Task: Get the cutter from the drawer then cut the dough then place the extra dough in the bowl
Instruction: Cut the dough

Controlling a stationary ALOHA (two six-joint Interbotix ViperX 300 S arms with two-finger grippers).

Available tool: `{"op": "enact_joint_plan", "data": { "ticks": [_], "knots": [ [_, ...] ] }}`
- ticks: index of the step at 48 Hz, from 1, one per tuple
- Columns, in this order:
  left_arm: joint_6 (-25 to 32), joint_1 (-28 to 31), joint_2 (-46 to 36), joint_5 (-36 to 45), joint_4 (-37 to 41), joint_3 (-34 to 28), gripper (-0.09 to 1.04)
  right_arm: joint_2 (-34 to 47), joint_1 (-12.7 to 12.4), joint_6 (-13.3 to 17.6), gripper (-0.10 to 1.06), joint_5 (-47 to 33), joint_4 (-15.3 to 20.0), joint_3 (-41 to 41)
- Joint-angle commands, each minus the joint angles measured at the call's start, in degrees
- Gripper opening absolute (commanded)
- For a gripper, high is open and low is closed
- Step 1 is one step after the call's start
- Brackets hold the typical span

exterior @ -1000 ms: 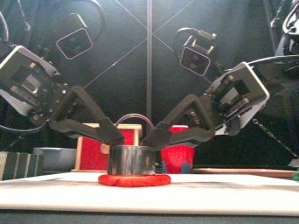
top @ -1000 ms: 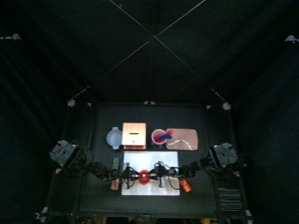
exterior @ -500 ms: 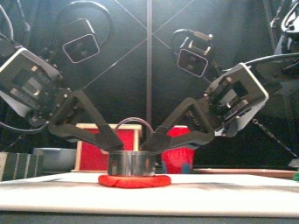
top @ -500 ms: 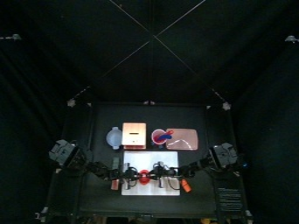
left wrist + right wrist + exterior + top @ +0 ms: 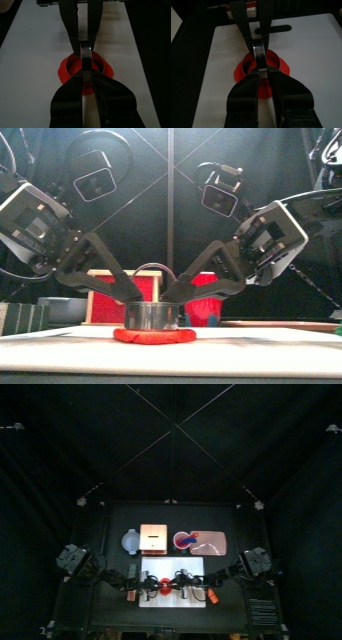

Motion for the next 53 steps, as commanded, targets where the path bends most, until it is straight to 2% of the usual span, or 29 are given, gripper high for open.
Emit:
{"op": "enact_joint_plan", "data": {
  "ticks": [1, 12, 22, 25, 30, 40, 53],
  "knots": [
    [-0.4, -1.8, 3.3, 4.3, 0.2, -0.1, 0.42, 1.1, -0.1, 0.2, 0.45, 1.6, -0.2, -0.8],
    [-0.4, -1.7, 3.3, 5.8, 0.2, -0.6, 0.42, 1.1, -0.2, -0.4, 0.45, 3.8, -0.5, -2.3],
    [0.1, 0.1, -0.6, 5.6, 0.3, -0.8, 0.45, -0.4, -0.4, 0.0, 0.45, 7.2, -4.8, -4.0],
    [0.4, 0.6, -1.9, 5.7, 0.6, -0.9, 0.46, -0.6, -0.4, 0.4, 0.46, 7.3, -4.8, -4.3],
    [0.4, 1.3, -2.9, 5.5, 1.7, -0.9, 0.55, -1.5, -0.4, 0.1, 0.49, 7.4, -5.0, -4.7],
    [0.4, 4.0, -3.4, 4.5, 3.3, -1.2, 0.80, -2.8, -0.4, 0.1, 0.68, 7.4, -5.8, -5.2],
    [0.4, 5.4, -7.7, 3.9, 5.1, 0.2, 0.83, -5.9, -0.5, 0.1, 0.71, 7.4, -8.2, -5.3]
  ]
}}
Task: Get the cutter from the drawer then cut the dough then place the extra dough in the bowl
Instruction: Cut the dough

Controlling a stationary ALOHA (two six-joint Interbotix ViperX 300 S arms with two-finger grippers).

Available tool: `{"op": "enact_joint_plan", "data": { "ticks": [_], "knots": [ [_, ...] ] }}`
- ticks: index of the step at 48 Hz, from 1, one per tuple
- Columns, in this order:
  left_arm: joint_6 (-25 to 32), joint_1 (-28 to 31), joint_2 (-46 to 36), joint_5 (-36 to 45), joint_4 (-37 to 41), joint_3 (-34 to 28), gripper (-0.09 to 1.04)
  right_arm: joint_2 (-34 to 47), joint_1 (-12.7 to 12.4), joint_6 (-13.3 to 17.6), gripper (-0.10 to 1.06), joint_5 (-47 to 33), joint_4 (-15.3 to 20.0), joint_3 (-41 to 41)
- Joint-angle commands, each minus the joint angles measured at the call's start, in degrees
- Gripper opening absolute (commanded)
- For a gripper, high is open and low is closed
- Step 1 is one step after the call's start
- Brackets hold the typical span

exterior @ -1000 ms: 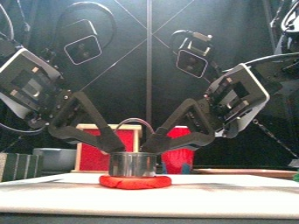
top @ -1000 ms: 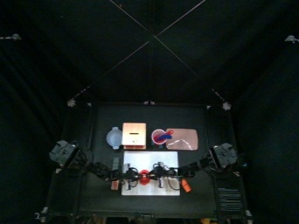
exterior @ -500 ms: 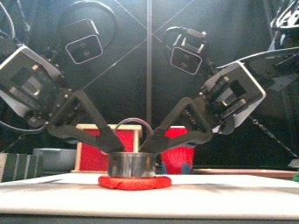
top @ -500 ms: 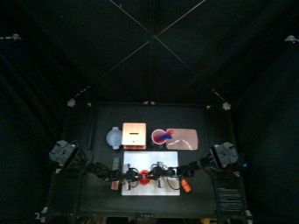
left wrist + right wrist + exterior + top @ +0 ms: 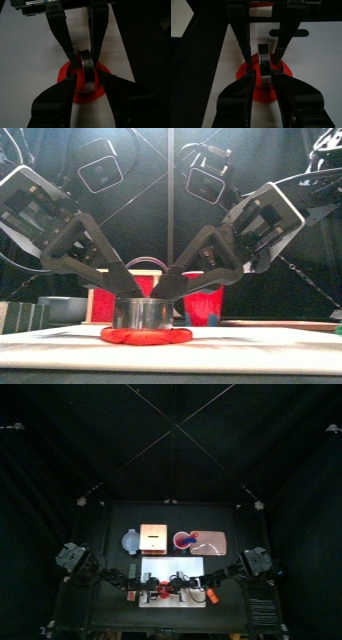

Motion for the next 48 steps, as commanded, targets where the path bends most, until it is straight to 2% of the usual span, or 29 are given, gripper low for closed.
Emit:
{"op": "enact_joint_plan", "data": {
  "ticks": [1, 19, 38, 42, 48],
  "knots": [
    [0.1, 1.1, -2.5, -0.4, 0.0, 0.4, 0.83, -3.4, 0.0, -0.1, 0.71, -0.3, -0.9, -0.6],
    [-0.1, 0.4, -4.7, -0.3, 1.8, -0.2, 0.83, -3.6, -0.4, 0.0, 0.74, 0.0, -0.4, -0.9],
    [-0.2, -1.6, -10.0, 0.2, 0.5, 6.2, 0.81, -3.7, -2.0, 0.2, 0.74, 1.0, 0.5, -1.6],
    [-0.2, -1.5, -9.1, 0.0, 0.4, 6.9, 0.80, -4.2, -2.7, 0.4, 0.74, 3.8, 0.8, -2.5],
    [-0.1, -1.6, -7.2, -1.6, 0.4, 6.9, 0.80, -5.8, -3.7, 0.4, 0.74, 12.8, 0.9, -5.4]
  ]
}}
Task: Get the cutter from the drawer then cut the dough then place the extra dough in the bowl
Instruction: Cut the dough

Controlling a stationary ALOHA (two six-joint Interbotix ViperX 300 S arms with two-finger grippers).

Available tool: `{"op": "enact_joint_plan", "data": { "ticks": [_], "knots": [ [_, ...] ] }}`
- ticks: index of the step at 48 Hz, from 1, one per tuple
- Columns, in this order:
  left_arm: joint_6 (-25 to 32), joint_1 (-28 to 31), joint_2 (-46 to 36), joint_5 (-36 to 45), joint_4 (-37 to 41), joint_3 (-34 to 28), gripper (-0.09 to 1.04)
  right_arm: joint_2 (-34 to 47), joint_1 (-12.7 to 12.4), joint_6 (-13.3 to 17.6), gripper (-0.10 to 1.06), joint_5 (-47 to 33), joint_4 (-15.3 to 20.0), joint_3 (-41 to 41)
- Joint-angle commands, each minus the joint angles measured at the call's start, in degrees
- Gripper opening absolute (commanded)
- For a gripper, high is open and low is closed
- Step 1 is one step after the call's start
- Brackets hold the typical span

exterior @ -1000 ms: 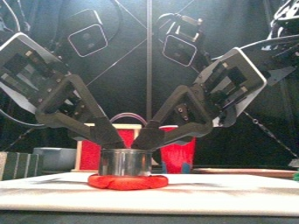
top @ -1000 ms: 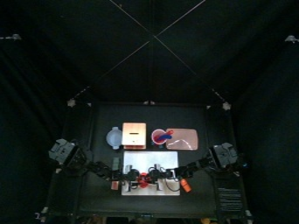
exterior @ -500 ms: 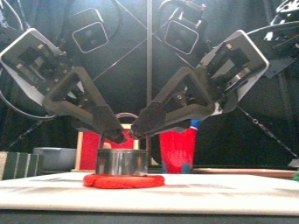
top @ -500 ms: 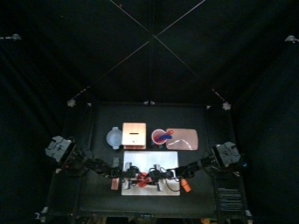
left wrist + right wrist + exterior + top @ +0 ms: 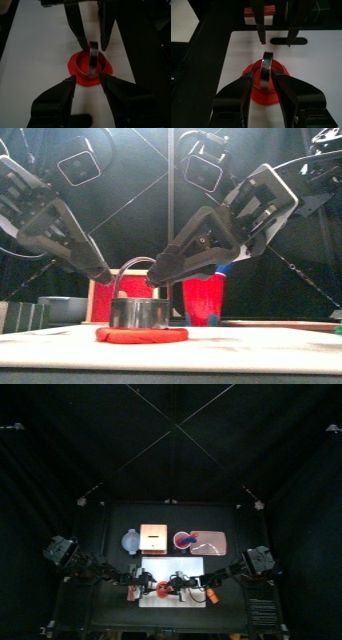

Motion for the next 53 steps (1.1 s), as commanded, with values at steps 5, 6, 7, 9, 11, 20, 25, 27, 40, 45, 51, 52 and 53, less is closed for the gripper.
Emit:
{"op": "enact_joint_plan", "data": {
  "ticks": [5, 6, 7, 9, 11, 20, 25, 27, 40, 45, 51, 52, 53],
  "knots": [
    [0.2, 0.0, 1.3, -5.2, 0.1, -0.1, 0.80, -4.3, -1.1, 0.1, 0.75, 11.7, -0.2, -5.6],
    [0.2, -0.1, 1.5, -5.9, 0.1, 0.0, 0.80, -4.3, -1.1, 0.1, 0.77, 12.9, -0.1, -6.2],
    [0.2, -0.1, 1.7, -6.5, 0.1, 0.1, 0.80, -4.3, -1.2, 0.2, 0.78, 13.7, -0.1, -6.4],
    [0.2, -0.1, 1.9, -7.1, 0.2, 0.1, 0.80, -4.3, -1.7, 0.4, 0.82, 16.0, -0.1, -7.5],
    [0.2, -0.4, 2.3, -7.7, 0.2, 0.2, 0.80, -4.3, -2.0, 0.5, 0.86, 17.9, 0.0, -8.3],
    [0.3, -2.8, 6.3, -13.7, 0.1, 0.0, 0.63, -4.3, -3.5, 0.8, 0.93, 27.3, 0.1, -12.9],
    [0.2, -4.3, 7.7, -15.0, 0.2, -0.6, 0.56, -4.3, -3.7, 2.0, 0.93, 33.4, -0.5, -16.1],
    [0.2, -4.6, 8.0, -14.9, 0.2, -1.0, 0.56, -4.2, -3.9, 2.8, 0.92, 35.6, -1.0, -17.0],
    [0.4, -4.6, 10.9, -15.3, 0.2, -2.2, 0.55, -1.1, -3.8, 11.2, 0.92, 42.8, -8.6, -21.3],
    [0.4, -4.6, 11.9, -15.3, 0.2, -2.8, 0.54, 0.1, -3.5, 15.4, 0.92, 43.2, -12.5, -22.2],
    [0.4, -4.5, 14.5, -15.3, 0.1, -3.9, 0.54, 0.3, -3.5, 19.5, 0.92, 43.5, -15.1, -22.1],
    [0.4, -4.5, 14.8, -15.3, 0.1, -4.0, 0.54, 0.3, -3.5, 19.8, 0.92, 43.7, -15.4, -22.1],
    [0.4, -4.4, 15.0, -15.3, 0.1, -4.2, 0.54, 0.4, -3.5, 20.1, 0.92, 43.9, -15.6, -22.0]
  ]
}}
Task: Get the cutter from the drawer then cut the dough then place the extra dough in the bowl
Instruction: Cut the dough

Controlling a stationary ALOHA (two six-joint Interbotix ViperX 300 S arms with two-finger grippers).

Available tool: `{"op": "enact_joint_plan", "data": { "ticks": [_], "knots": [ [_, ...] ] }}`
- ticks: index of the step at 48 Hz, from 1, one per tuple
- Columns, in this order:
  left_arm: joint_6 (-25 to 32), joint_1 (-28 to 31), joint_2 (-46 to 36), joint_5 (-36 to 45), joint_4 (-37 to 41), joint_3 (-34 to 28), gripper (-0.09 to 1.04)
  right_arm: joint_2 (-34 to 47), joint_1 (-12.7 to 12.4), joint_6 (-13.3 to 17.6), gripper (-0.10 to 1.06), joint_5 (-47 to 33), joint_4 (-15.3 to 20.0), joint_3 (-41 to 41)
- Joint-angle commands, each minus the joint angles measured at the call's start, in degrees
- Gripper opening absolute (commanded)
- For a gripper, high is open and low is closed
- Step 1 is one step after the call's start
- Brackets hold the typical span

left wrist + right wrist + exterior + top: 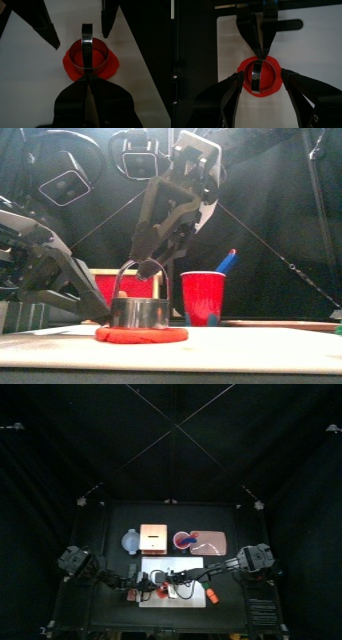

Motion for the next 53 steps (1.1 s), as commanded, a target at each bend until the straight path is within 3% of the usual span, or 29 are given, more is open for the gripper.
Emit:
{"op": "enact_joint_plan", "data": {
  "ticks": [1, 20, 30, 35, 42, 53],
  "knots": [
    [0.1, 0.2, 1.0, -0.1, 0.1, -1.8, 0.54, -1.1, 0.1, 1.3, 0.92, 0.5, -1.1, -1.0],
    [-0.1, 0.2, 0.8, 0.2, -0.5, -1.6, 0.54, 0.2, 1.1, 2.8, 0.91, 2.4, -1.2, -0.9],
    [-0.1, 0.3, 0.8, 0.3, -0.8, -1.5, 0.54, 0.4, 1.1, 2.7, 0.61, 2.4, -1.3, -2.0],
    [-0.1, 0.2, 0.8, 0.3, -0.8, -1.5, 0.54, -0.3, 1.5, 2.7, 0.53, 4.6, -1.3, -3.6],
    [-0.1, 0.2, 0.8, 0.3, -0.8, -1.5, 0.54, -1.4, 1.7, 2.6, 0.51, 9.2, -1.8, -5.7],
    [-0.2, 0.2, 0.8, 0.3, -0.8, -1.5, 0.54, -5.0, 1.5, 2.8, 0.51, 9.2, -2.9, -5.7]
  ]
}}
